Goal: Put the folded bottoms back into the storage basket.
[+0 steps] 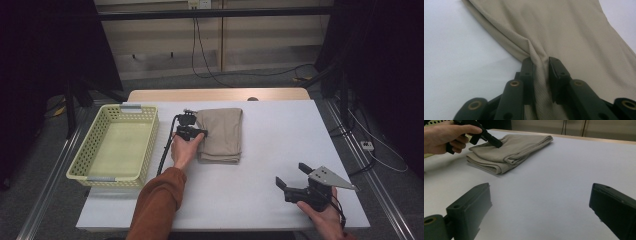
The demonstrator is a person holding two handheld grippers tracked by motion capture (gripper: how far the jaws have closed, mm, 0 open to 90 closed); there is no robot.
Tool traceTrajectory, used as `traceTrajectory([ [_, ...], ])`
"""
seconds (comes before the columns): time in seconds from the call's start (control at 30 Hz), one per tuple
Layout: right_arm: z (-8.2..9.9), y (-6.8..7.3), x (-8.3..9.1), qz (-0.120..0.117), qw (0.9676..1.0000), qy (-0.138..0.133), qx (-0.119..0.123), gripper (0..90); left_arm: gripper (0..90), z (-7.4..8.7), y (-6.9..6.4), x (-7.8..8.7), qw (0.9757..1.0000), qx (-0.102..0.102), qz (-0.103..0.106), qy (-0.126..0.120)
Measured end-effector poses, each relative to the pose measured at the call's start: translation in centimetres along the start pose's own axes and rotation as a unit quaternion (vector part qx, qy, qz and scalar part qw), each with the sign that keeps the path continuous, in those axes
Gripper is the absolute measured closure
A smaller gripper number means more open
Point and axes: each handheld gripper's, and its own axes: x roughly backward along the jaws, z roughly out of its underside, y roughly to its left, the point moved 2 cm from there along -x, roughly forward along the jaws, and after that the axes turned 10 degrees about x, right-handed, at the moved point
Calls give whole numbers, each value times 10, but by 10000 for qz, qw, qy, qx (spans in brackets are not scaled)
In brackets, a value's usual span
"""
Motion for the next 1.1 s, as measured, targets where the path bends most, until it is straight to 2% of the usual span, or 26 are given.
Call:
traceTrajectory([
  [0.07, 0, 0, 0, 0, 10000, 1, -2, 37, 709, 0, -3, -1, 9999, -85, -66, -45],
  [0.13, 0, 0, 0, 4, 10000, 3, -2, 37, 680, 0, -4, -3, 9999, -69, -53, -85],
  [0.17, 0, 0, 0, 0, 10000, 2, -9, 37, 693, 0, -4, -3, 9999, -80, -42, -69],
  [0.2, 0, 0, 0, 1, 10000, 3, -14, 37, 753, -1, -4, -2, 9999, -106, 106, 42],
  [0.23, 0, 0, 0, 1, 10000, 3, -14, 37, 753, -1, -3, -3, 9998, -52, 164, 46],
  [0.3, 0, 0, 0, -10, 10000, 9, -16, 37, 788, -2, -4, -3, 9996, -108, 207, 144],
  [0.4, 0, 0, 0, -12, 10000, 3, -15, 37, 807, -1, -5, -2, 9995, -216, 201, 128],
  [0.53, 0, -1, 0, -3, 10000, 13, -56, 37, 815, -1, -3, -1, 9995, -155, 285, -4],
  [0.6, 1, -2, 0, -2, 10000, 10, -56, 37, 817, -1, -3, 1, 9993, -269, 244, -43],
  [0.7, 1, -2, 1, 5, 10000, 6, -59, 37, 819, -3, -2, 5, 9988, -366, 293, -170],
  [0.9, 0, -1, 1, -8, 10000, -14, -38, 37, 824, -5, 0, 13, 9980, -344, 416, -333],
  [1.1, 1, -2, 1, 5, 10000, -13, -48, 38, 827, -10, -8, 24, 9952, -561, 470, -643],
])
